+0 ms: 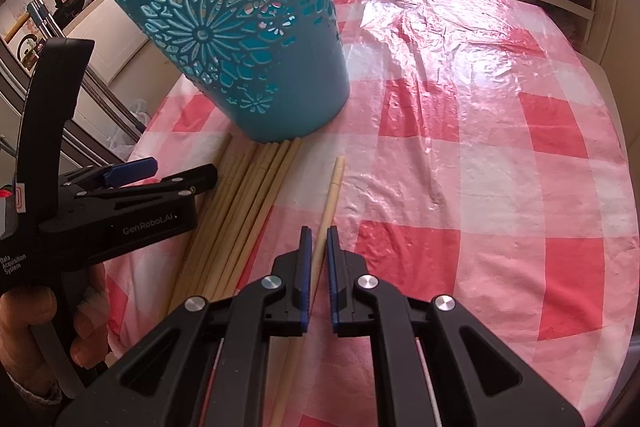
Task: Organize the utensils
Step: 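Reach the left gripper to the chopstick bundle and grasp one chopstick, then lift the chopstick with the left gripper over the teal basket and release it inside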
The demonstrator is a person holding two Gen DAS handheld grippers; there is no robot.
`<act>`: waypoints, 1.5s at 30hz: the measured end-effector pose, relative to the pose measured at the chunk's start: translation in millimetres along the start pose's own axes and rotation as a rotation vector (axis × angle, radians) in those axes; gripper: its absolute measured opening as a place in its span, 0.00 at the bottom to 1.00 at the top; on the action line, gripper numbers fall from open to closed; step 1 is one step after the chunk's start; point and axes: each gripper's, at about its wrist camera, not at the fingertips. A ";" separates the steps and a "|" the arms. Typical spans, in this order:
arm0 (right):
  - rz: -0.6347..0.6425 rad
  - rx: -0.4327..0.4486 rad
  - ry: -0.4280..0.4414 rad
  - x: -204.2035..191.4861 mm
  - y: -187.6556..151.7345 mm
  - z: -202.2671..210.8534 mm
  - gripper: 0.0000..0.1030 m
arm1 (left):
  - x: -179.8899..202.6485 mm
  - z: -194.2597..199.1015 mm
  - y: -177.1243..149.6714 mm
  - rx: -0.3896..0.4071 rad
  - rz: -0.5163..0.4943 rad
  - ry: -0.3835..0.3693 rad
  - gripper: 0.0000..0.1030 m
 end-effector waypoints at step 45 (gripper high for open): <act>-0.025 0.024 0.046 6.3 2.0 -2.5 0.08 | -10.2 129.6 138.5 0.579 0.183 -0.136 0.05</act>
Point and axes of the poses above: each gripper's, at about its wrist camera, not at the fingertips, and z roughly against the way its jaws point, x to its right, y to its top, and after that the axes turned 7 degrees about y, right-handed
